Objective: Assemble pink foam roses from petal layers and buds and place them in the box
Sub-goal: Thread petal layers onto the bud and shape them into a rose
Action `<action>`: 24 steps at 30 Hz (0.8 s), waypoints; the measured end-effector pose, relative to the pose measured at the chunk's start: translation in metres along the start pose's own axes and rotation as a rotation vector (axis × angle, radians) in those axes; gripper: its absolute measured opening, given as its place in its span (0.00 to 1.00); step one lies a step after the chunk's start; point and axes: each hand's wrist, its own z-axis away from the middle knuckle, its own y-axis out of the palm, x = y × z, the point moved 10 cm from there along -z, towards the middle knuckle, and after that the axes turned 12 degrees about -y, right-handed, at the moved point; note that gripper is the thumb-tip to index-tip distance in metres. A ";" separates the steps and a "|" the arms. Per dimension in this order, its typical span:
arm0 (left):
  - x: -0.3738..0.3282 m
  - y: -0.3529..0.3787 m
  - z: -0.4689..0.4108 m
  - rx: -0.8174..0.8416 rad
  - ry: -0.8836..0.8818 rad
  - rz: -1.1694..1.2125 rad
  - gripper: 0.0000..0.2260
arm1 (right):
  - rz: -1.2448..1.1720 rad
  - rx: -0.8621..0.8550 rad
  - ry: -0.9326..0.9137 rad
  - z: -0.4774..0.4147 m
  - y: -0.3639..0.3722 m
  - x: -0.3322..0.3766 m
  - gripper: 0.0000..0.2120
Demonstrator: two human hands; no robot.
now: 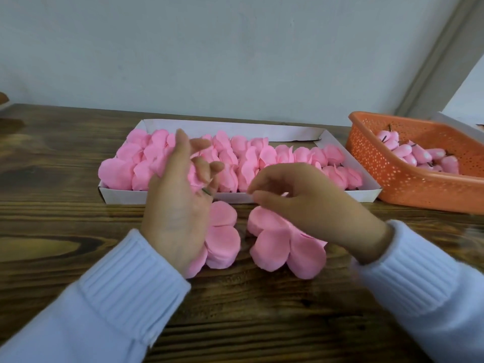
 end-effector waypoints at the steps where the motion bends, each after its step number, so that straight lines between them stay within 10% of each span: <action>1: 0.001 -0.005 -0.003 -0.031 -0.022 0.039 0.20 | 0.095 0.041 -0.030 -0.007 0.009 0.002 0.05; 24: 0.003 0.008 -0.001 0.048 0.086 -0.127 0.18 | 0.407 -0.052 -0.140 -0.025 0.041 0.010 0.13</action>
